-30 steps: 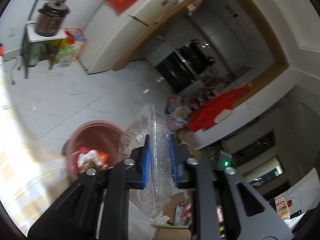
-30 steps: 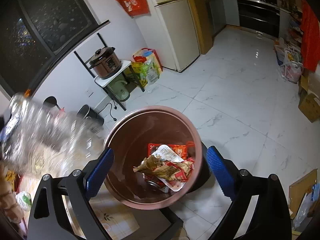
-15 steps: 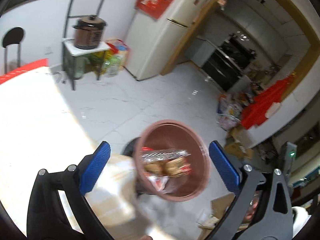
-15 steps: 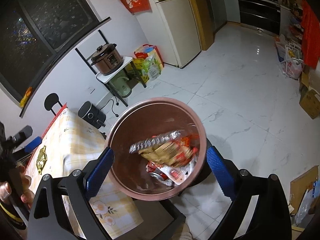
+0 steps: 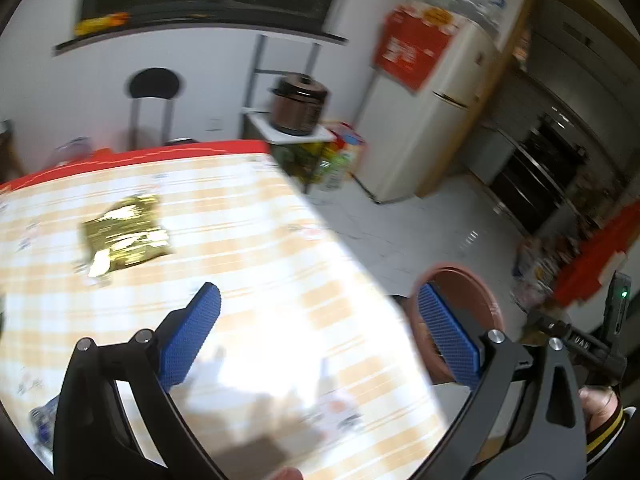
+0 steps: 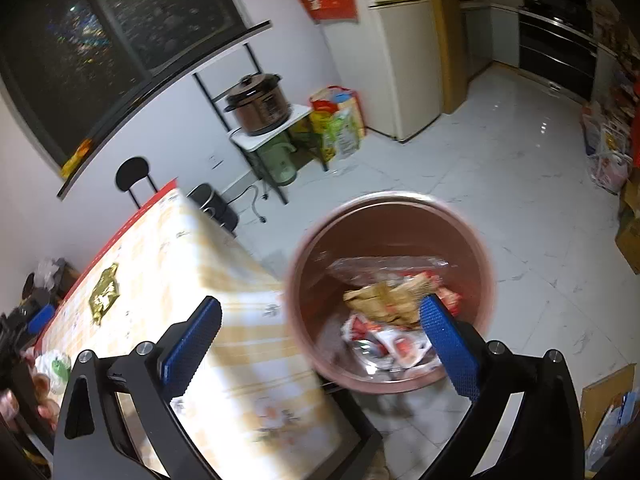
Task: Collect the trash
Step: 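Bring both grippers back over the table toward the remaining trash, then grasp the silver can with blue label with the right gripper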
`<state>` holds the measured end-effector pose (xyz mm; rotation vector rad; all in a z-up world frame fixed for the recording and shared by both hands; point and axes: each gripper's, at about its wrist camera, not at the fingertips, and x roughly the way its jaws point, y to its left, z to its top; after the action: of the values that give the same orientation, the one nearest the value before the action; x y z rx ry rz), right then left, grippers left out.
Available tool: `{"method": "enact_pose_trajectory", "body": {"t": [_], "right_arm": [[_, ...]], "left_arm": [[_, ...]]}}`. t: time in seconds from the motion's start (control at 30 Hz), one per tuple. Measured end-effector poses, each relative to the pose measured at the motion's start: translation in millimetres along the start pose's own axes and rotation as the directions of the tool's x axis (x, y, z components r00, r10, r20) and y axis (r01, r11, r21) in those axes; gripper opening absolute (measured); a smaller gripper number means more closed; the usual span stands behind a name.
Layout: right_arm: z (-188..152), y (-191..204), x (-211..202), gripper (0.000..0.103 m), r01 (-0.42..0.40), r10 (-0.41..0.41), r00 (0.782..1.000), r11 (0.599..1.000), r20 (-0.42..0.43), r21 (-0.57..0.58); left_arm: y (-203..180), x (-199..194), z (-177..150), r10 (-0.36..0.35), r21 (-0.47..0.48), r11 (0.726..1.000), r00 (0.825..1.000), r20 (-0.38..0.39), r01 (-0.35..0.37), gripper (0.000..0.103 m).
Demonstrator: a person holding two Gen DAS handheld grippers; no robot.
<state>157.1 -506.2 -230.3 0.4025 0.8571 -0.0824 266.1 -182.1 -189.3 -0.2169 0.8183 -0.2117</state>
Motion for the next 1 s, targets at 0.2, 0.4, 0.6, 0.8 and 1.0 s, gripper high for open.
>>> {"method": "enact_pose_trajectory", "body": {"t": [0.2, 0.4, 0.6, 0.8, 1.0], "right_arm": [[-22.4, 72.5, 16.3, 0.098, -0.068, 0.063, 0.996, 0.994, -0.059, -0.082], [-59.8, 163.8, 37.9, 0.098, -0.15, 0.119, 0.981, 0.967, -0.155, -0.206], [-116.7, 262.3, 58.5, 0.098, -0.245, 0.15, 0.948, 0.908, -0.28, -0.341], [-175.2, 349.1, 69.9, 0.098, -0.352, 0.171, 0.901, 0.824, -0.398, -0.444], [-217.1, 408.5, 87.3, 0.098, -0.397, 0.173, 0.882, 0.775, -0.439, -0.492]], "left_arm": [[93.2, -62.7, -30.4, 0.137, -0.064, 0.989, 0.99, 0.03, -0.135, 0.097], [204.7, -133.0, -85.4, 0.284, -0.213, 0.939, 0.958, 0.029, -0.271, 0.097], [289.7, -187.2, -142.4, 0.384, -0.356, 0.863, 0.923, -0.001, -0.359, 0.097], [345.1, -215.4, -173.1, 0.383, -0.431, 0.83, 0.924, -0.022, -0.354, 0.097], [368.1, -221.5, -178.7, 0.374, -0.423, 0.836, 0.927, -0.027, -0.35, 0.097]]}}
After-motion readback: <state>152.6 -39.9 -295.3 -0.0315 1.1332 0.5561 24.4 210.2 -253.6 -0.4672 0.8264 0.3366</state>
